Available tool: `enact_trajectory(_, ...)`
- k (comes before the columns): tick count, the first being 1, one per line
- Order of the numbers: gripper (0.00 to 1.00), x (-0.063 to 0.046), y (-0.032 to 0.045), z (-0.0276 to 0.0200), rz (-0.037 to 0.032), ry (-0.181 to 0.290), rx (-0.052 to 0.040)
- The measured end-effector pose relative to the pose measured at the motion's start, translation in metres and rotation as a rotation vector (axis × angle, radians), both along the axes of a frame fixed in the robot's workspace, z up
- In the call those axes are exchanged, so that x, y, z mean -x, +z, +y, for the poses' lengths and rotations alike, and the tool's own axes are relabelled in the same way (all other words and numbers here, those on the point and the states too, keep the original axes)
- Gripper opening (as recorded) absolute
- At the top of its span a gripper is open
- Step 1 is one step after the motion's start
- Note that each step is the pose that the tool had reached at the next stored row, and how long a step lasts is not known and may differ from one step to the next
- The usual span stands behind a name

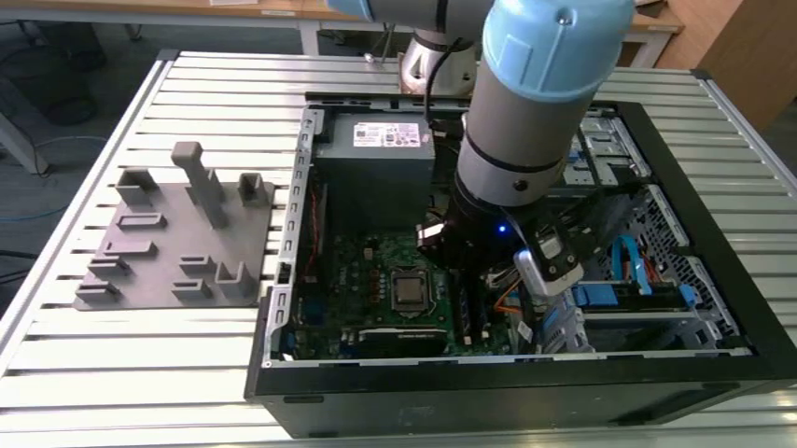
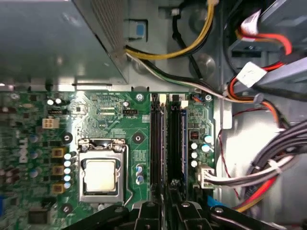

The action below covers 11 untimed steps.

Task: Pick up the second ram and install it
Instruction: 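Insert the second ram into the second slot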

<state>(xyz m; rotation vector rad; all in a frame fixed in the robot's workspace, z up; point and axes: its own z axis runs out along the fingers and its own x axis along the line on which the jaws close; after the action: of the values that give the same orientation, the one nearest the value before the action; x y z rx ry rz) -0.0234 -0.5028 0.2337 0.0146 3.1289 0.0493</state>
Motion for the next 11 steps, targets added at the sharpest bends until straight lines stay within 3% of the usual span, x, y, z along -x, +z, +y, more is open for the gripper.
enact_trajectory(4, 0.20, 0.000, 0.0167, 0.0012, 0.0000, 0.000, 0.0005)
enact_trajectory(5, 0.13, 0.000, 0.0200, 0.0019, 0.0000, 0.000, 0.0011)
enact_trajectory(6, 0.13, 0.000, 0.0226, 0.0025, 0.0000, 0.000, 0.0015)
enact_trajectory(11, 0.11, 0.000, 0.0276, 0.0040, -0.0002, 0.000, 0.0011)
